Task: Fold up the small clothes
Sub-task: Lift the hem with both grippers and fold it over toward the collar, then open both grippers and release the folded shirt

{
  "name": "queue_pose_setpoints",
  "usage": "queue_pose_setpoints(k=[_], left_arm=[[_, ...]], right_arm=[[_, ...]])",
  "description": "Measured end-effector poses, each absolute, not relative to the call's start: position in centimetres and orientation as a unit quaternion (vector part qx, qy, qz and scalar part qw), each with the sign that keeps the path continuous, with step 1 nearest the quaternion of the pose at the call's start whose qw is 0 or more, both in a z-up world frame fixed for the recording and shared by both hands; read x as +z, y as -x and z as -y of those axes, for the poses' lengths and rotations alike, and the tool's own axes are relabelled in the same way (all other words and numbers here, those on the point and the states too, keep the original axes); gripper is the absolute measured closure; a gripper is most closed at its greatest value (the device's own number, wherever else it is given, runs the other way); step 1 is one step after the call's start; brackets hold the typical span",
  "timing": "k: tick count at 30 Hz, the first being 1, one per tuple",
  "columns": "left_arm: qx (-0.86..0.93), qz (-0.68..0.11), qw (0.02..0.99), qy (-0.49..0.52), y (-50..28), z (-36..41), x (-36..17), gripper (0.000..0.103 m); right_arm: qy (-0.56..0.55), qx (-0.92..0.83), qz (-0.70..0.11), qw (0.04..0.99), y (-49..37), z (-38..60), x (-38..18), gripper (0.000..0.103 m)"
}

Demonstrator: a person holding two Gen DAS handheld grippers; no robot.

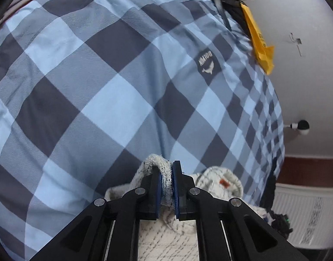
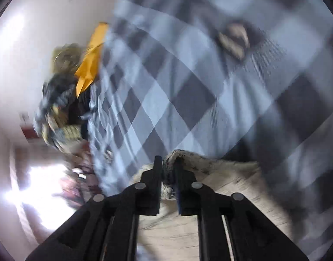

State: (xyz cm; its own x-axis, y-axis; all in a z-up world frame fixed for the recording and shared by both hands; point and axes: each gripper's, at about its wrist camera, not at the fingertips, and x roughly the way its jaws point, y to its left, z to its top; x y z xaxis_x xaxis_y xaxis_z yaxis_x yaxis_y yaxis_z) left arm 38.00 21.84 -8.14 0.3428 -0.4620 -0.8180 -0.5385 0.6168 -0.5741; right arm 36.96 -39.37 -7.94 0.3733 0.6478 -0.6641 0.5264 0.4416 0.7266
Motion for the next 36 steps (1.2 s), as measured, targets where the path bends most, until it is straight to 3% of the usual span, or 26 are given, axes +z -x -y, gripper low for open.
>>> queue_pose_setpoints(k=[1,2,4,5,11,16,18,19,22,26,36], left_arm=[[0.028,-0.573,0.692,0.439,-38.2,-21.9,-8.0,0.096],[0.025,-0.584,0.686,0.433,-38.6,-21.8,-7.7,0.094],[0.021,-0.597,0.687,0.414,-39.1,-21.4,-6.9,0.092],[0.021,-0.604,0.688,0.401,-39.4,-21.2,-6.3,0.091],[0.033,-0.605,0.694,0.388,-39.0,-20.9,-2.5,0.088],[0.098,-0.579,0.739,0.329,-37.0,-22.0,2.2,0.086],[0.107,-0.553,0.771,0.296,-35.7,-22.2,4.7,0.052],[0.112,-0.543,0.787,0.270,-34.9,-22.0,5.8,0.000],[0.133,-0.496,0.836,0.194,-30.6,-20.6,8.1,0.000],[0.099,-0.519,0.835,0.155,-25.2,-18.5,6.8,0.000],[0.038,-0.571,0.818,0.067,-13.0,-13.6,-3.5,0.000]], right_arm=[[-0.536,0.036,-0.547,0.642,-37.1,40.3,-7.7,0.073],[-0.535,0.022,-0.529,0.658,-37.2,41.5,-6.8,0.048],[-0.530,0.001,-0.499,0.685,-36.8,43.5,-4.7,0.021],[-0.529,-0.008,-0.488,0.694,-36.2,44.5,-3.7,0.018],[-0.473,-0.015,-0.503,0.723,-32.9,44.8,-1.1,0.018],[-0.372,0.034,-0.539,0.755,-29.1,39.2,1.6,0.018],[-0.345,0.058,-0.549,0.759,-27.2,37.1,2.6,0.018],[-0.331,0.072,-0.552,0.762,-26.0,36.1,3.3,0.018],[-0.294,0.091,-0.538,0.785,-22.7,34.4,4.9,0.018],[-0.210,0.100,-0.519,0.822,-18.2,34.5,5.3,0.018],[-0.076,0.093,-0.593,0.796,-14.0,38.5,-5.3,0.018]])
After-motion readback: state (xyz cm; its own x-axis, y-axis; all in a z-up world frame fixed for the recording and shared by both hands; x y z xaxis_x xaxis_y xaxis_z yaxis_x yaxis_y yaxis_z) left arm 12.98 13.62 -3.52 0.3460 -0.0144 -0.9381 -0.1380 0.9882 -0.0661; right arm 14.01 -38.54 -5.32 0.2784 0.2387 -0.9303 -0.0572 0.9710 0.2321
